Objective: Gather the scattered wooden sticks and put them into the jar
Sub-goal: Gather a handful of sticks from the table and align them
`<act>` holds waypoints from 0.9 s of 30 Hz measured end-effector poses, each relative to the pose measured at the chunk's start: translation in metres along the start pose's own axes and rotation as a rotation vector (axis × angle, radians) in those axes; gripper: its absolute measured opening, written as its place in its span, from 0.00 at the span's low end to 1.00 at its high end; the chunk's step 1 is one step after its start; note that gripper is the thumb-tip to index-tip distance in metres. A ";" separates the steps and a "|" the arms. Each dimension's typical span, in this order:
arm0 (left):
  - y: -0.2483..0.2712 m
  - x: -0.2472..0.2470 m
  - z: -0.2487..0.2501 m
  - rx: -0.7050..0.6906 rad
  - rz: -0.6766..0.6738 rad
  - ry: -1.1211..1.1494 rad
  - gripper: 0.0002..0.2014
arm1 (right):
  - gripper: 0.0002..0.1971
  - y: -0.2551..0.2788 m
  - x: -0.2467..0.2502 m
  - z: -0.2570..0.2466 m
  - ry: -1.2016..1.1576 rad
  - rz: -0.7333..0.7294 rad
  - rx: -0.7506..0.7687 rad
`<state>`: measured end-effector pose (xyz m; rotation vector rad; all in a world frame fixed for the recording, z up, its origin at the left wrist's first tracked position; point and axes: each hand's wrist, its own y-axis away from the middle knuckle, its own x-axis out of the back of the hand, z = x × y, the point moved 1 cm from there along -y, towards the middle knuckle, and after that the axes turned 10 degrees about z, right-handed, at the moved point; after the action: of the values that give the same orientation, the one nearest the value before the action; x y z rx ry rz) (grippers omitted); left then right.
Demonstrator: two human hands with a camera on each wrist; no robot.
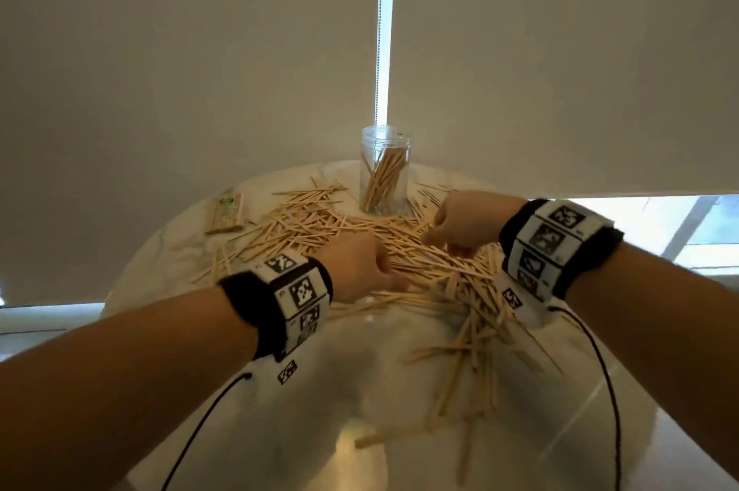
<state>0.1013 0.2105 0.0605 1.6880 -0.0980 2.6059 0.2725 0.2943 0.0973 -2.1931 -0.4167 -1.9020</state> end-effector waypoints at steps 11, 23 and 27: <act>0.073 -0.074 0.049 -0.025 -0.143 -0.186 0.55 | 0.42 0.103 -0.040 0.046 0.208 -0.105 -0.169; 0.044 -0.060 0.051 -0.015 -0.089 -0.388 0.24 | 0.24 0.082 -0.062 0.012 -0.160 -0.063 -0.193; 0.047 -0.055 0.058 -0.078 -0.103 -0.403 0.14 | 0.23 0.080 -0.064 -0.001 -0.143 -0.046 -0.186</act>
<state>0.1734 0.1602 0.0322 2.0992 -0.1166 2.1282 0.2907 0.2142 0.0365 -2.4697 -0.3283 -1.8817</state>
